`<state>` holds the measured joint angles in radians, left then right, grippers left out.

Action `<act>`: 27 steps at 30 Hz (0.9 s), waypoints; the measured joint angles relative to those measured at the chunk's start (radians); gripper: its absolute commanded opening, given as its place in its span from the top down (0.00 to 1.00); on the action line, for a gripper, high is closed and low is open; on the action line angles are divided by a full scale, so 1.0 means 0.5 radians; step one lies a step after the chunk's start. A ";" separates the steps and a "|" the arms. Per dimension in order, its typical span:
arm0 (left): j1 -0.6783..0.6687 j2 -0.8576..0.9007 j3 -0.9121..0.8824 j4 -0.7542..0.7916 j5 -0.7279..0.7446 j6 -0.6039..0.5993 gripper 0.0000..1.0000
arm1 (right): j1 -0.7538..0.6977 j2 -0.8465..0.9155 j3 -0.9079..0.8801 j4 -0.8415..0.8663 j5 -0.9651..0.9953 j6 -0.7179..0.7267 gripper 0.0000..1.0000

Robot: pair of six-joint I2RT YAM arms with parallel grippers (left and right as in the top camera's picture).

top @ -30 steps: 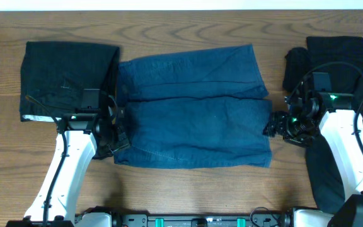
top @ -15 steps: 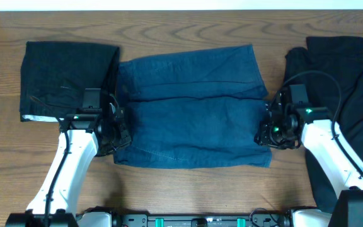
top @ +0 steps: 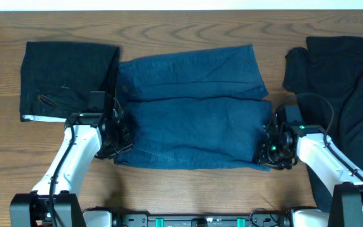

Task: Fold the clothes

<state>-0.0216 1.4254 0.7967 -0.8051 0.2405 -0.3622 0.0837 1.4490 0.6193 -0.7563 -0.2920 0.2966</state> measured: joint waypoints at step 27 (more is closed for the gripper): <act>0.000 0.000 -0.202 0.220 -0.047 0.005 0.28 | 0.000 0.005 0.266 -0.229 -0.065 0.024 0.46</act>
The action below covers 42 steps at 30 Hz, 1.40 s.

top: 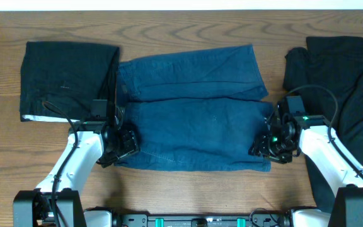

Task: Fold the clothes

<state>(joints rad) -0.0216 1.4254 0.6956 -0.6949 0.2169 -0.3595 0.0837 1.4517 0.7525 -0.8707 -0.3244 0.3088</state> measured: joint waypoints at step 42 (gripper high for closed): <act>0.000 0.002 0.450 -0.732 -0.029 0.025 0.32 | 0.000 0.002 0.401 0.134 0.005 -0.130 0.62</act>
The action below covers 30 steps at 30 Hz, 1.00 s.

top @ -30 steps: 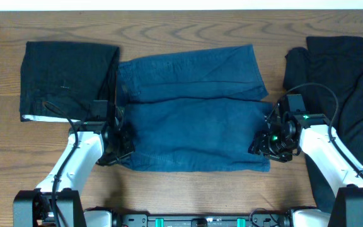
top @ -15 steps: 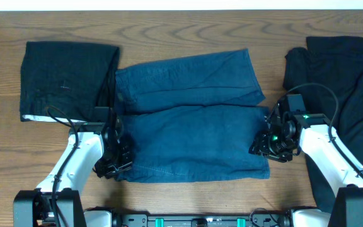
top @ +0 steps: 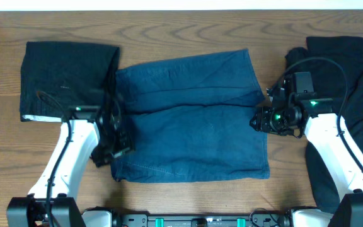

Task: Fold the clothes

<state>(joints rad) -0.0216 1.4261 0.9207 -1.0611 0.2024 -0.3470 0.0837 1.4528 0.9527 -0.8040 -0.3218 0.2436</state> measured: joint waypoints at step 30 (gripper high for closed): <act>-0.105 0.614 0.031 0.870 -0.003 0.006 0.89 | -0.004 0.737 0.068 0.661 0.164 -0.081 0.93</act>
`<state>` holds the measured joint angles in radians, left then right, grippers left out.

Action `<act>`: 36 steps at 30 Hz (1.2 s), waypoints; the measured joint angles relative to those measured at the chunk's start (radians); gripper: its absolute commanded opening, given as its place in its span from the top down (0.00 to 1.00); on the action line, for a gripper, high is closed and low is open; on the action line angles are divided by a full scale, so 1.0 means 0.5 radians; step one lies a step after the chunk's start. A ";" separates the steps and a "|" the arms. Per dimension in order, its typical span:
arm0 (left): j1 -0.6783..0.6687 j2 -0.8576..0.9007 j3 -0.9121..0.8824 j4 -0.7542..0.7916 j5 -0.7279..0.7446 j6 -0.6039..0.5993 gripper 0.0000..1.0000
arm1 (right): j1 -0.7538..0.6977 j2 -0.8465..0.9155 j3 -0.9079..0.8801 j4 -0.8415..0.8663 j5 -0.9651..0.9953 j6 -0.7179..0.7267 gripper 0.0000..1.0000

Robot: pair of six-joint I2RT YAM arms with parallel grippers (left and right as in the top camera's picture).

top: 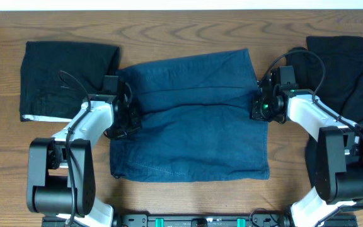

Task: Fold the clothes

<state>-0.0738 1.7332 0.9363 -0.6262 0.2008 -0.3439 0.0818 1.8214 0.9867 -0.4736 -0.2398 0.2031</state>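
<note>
A blue denim garment (194,135) lies flat in the middle of the table, with a crease running across it at about mid-height. My left gripper (128,120) sits at the garment's left edge, at the end of that crease. At the right end of the crease, my right gripper (258,107) is against the right edge. The overhead view is too coarse to show how either pair of jaws stands or whether they pinch the cloth.
A folded black garment (65,79) lies at the far left, touching the denim's upper left corner. A loose pile of black clothes (351,82) covers the right side. Bare wooden table (169,25) shows along the far edge and in front.
My left gripper moved from the garment's near left edge up to the crease. The right gripper shifted a little farther and inward along the right edge. The denim lies as before.
Both grippers were first at the near corners of the denim, whose near edge lay short and bunched. They stayed there a moment later. Then the denim lay longer and flatter, with the right gripper up at the crease. Now both grippers are at the crease ends.
</note>
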 measured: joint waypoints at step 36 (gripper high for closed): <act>-0.011 -0.457 0.015 -0.238 -0.255 0.008 0.53 | -0.181 -0.014 0.364 -0.439 -0.274 -0.167 0.41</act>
<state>-0.0795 1.5047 0.9440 -0.7452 0.0734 -0.3401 -0.0086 1.8141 1.1687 -0.6930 -0.3767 0.1196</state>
